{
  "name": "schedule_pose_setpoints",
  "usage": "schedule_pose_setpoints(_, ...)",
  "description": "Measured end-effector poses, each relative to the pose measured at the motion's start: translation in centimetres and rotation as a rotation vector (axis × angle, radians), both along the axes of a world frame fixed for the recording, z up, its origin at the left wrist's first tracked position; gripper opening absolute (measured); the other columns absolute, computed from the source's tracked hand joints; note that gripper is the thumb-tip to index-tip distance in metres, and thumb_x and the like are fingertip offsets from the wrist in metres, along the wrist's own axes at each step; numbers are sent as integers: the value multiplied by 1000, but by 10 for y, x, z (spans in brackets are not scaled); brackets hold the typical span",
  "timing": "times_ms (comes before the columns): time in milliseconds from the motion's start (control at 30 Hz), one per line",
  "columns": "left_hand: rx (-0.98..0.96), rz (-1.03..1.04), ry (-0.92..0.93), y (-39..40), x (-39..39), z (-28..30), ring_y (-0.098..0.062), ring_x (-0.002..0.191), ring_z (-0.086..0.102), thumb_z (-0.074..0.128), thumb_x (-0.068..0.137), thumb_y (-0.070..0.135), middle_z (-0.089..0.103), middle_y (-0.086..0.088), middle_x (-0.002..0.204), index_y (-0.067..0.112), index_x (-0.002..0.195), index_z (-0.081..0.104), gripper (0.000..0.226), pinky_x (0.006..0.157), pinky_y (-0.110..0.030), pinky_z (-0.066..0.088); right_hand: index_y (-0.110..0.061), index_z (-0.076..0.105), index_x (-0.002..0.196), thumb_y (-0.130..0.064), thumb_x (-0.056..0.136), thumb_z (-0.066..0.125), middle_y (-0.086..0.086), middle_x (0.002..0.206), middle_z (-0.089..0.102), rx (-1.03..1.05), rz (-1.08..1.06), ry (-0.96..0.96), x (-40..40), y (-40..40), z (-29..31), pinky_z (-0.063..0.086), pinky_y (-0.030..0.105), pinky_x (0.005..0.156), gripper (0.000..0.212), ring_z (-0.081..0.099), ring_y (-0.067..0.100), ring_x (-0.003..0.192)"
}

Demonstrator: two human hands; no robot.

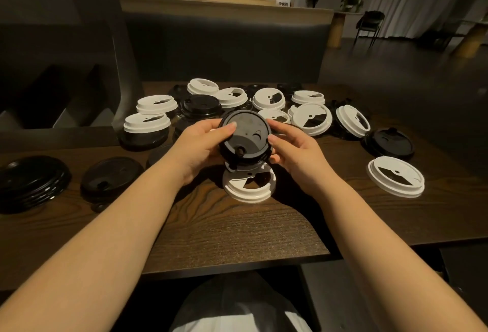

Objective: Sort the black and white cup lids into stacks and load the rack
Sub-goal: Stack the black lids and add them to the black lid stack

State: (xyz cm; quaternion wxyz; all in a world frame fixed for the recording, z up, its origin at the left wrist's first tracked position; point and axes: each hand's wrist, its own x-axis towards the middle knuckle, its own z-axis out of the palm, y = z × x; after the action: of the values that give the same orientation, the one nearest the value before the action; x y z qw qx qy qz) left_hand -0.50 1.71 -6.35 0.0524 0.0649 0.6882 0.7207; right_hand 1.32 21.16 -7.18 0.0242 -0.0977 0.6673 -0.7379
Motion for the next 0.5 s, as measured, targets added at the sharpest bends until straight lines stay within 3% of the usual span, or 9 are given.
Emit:
schedule_pose_setpoints(133, 61, 57, -22, 0, -2, 0, -16, 93, 71, 54, 95, 23, 73, -7, 104, 10, 116, 63, 26, 76, -34, 57, -31, 55, 124, -23, 78, 74, 6, 123, 61, 30, 12, 30, 1, -2, 1, 48, 27, 75, 51, 62, 11, 92)
schedule_pose_setpoints(267, 60, 123, -83, -3, -1, 3, -19, 101, 68, 59, 93, 27, 73, -3, 106, 18, 113, 66, 23, 84, -38, 56, -25, 54, 127, -12, 90, 60, -1, 102, 65, 12, 2, 18, 2, -12, 4, 51, 24, 71, 39, 60, 4, 72)
schedule_pose_setpoints(333, 33, 191, -99, -7, -2, 10, -19, 98, 67, 66, 87, 34, 74, 0, 98, 17, 109, 69, 28, 82, -38, 55, -19, 55, 127, -20, 93, 56, 2, 93, 64, -20, 10, -2, 4, -20, 7, 47, 21, 64, 35, 57, 5, 66)
schedule_pose_setpoints(400, 2, 254, -62, -17, 0, 23, -15, 88, 67, 69, 86, 31, 74, 4, 84, 17, 100, 71, 20, 75, -32, 53, -17, 59, 121, -38, 91, 50, 12, 98, 64, -58, 59, -32, 3, -29, 12, 43, 23, 65, 38, 55, 9, 66)
schedule_pose_setpoints(500, -67, 333, -34, -39, 9, 41, -13, 80, 66, 68, 87, 33, 69, 2, 81, 14, 97, 71, 22, 70, -29, 54, -8, 51, 133, -46, 98, 36, 8, 106, 67, -90, 113, -115, 1, -50, 23, 50, 22, 62, 55, 62, 11, 64)
